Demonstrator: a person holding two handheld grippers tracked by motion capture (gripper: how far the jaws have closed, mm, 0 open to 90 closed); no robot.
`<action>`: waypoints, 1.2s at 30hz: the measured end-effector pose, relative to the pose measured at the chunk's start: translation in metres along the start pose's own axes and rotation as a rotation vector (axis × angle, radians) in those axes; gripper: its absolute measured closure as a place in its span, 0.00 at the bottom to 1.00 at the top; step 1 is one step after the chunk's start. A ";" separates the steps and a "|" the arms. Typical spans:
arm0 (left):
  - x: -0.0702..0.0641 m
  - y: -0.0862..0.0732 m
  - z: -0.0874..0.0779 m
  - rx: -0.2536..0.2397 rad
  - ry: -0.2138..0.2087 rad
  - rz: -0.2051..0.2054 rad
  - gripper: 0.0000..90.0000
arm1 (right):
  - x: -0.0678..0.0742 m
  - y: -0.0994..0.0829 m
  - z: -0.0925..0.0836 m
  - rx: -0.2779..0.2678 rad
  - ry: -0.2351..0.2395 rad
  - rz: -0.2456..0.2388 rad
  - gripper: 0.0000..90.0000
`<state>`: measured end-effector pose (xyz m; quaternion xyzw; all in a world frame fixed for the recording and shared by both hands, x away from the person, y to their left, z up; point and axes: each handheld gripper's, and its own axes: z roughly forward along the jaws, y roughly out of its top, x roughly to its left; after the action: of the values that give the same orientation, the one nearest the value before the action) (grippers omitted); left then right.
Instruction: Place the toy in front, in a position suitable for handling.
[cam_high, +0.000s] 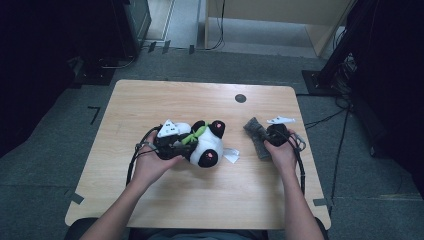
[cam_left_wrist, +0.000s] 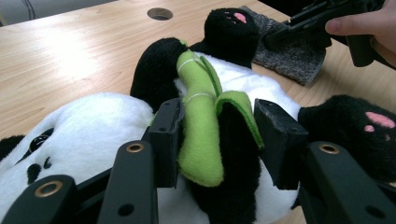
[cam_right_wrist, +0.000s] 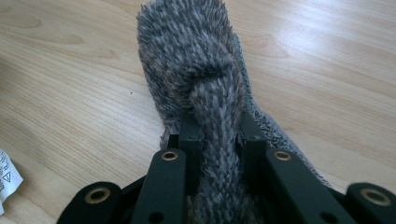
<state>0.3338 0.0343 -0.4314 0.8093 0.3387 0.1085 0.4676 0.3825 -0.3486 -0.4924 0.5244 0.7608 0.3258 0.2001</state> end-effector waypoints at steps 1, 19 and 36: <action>0.000 0.000 -0.002 -0.009 -0.003 -0.004 0.60 | -0.001 0.000 -0.001 -0.005 -0.002 0.001 0.87; 0.032 0.000 -0.035 -0.041 0.006 0.030 0.54 | 0.002 0.006 -0.022 -0.041 0.047 0.037 0.88; 0.074 -0.024 -0.051 -0.052 -0.027 -0.008 0.47 | 0.019 0.017 -0.035 -0.044 0.060 -0.013 0.88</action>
<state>0.3531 0.1254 -0.4337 0.7969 0.3327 0.1045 0.4934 0.3642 -0.3374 -0.4551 0.5050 0.7624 0.3568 0.1909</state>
